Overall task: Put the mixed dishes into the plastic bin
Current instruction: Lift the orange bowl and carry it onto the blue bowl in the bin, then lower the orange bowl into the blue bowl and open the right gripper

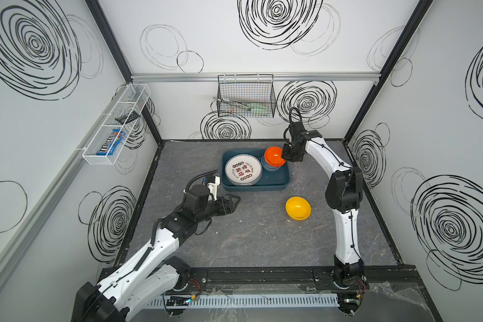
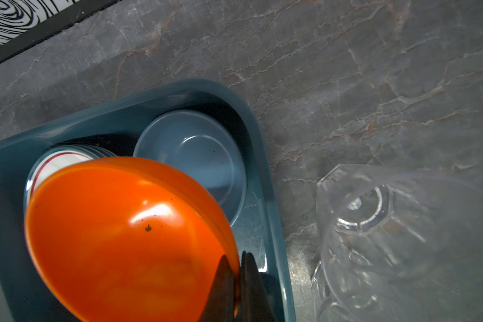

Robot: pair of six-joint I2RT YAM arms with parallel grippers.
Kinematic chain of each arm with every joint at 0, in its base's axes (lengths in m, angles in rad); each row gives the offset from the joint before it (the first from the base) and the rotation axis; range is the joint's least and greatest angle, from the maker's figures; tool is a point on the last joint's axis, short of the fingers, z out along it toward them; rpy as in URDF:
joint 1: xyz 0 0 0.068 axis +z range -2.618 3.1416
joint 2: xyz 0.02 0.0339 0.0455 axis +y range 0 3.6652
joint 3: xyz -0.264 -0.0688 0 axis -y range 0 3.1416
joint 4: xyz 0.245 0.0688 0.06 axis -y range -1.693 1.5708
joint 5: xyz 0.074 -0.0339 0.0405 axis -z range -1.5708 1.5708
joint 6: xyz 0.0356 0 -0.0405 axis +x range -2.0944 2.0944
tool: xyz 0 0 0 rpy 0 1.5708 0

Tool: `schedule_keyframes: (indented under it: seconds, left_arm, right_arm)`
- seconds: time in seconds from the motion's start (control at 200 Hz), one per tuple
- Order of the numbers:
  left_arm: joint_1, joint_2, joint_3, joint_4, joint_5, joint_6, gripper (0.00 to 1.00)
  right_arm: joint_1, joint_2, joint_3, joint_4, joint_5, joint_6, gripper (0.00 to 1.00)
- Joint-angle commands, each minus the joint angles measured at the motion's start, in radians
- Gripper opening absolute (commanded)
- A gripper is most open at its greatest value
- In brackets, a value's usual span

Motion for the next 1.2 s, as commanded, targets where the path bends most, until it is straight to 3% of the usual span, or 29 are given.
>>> schedule_keyframes:
  seconds: [0.0, 1.191]
  left_arm:
    - [0.007, -0.009, -0.012, 0.017, 0.008, -0.016, 0.81]
    - [0.006, -0.01, -0.047, 0.043, 0.01, -0.056, 0.82]
  right_arm:
    - [-0.006, 0.025, 0.075, -0.056, 0.002, 0.008, 0.0]
    - [0.006, 0.182, 0.197, -0.028, -0.024, -0.027, 0.0]
